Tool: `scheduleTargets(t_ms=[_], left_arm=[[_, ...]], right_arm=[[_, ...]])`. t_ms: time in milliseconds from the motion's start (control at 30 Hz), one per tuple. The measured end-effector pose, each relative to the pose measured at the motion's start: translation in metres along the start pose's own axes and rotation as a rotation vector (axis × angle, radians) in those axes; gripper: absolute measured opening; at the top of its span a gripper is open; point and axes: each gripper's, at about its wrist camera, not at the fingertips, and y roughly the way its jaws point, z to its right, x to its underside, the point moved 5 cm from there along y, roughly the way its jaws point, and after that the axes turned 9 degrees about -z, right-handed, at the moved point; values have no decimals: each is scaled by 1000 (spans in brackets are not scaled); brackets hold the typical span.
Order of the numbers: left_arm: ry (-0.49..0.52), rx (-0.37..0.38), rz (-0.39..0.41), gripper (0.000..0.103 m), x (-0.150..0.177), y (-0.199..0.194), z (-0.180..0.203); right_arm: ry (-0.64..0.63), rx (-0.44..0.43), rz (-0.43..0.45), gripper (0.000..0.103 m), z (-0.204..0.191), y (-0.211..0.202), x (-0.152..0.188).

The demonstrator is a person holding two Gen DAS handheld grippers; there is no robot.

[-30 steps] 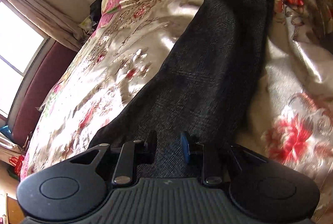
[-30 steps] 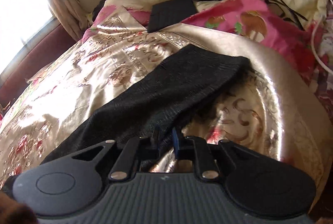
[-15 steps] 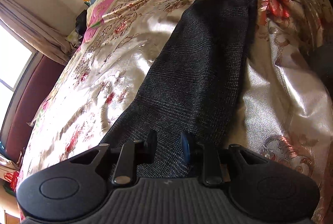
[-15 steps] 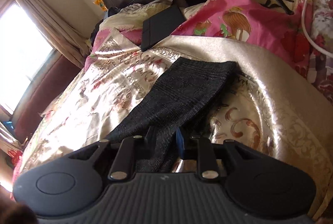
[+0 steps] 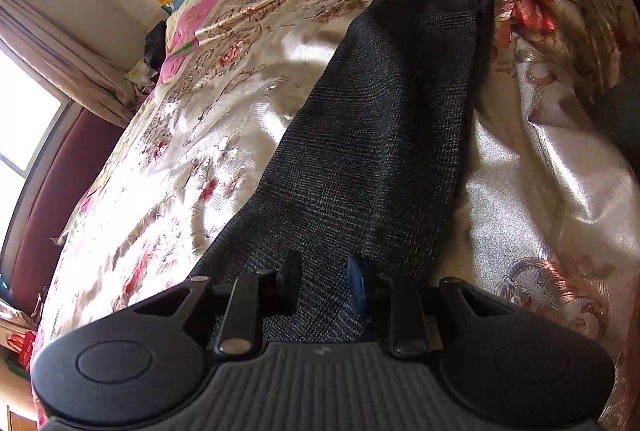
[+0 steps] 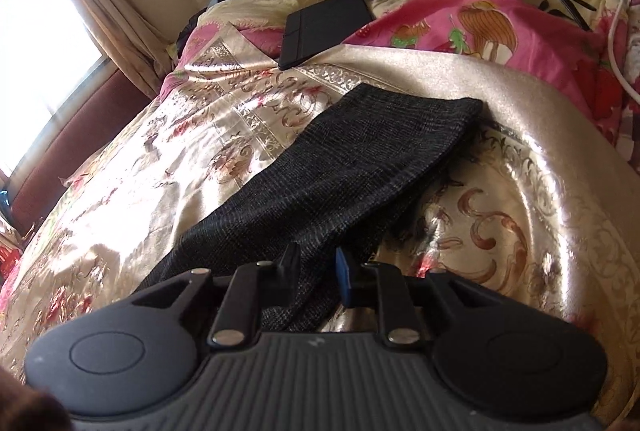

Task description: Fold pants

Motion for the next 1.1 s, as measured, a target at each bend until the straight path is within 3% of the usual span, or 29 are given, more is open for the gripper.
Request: scheduleTargets(t_ms=[267,467,500,567,800,933,1100], left_arm=[[4,-3,1,42,0,0,2],[11,-4,4,42,0,1,3],[12,-3,6,42,-1,1,3],[14,-2,8,42,-2,1,4],[42,4,18,42,-3,0,8],[72,-5,10,42,-2,5,13],[72,2,14,42,0,4,12]], right_arm=[[-2,43,36,21,0,-1,-2],[-24,-3,-7,24,-10,12,0],[-17,-21,-26,21,-10,14,3],[14,-51,-53,4,-6,18,8],[101,-164,-43,3,10,-4,3],[47,-95,-83,5,9,6,10],[160,-95,7,9,28,-13,0]])
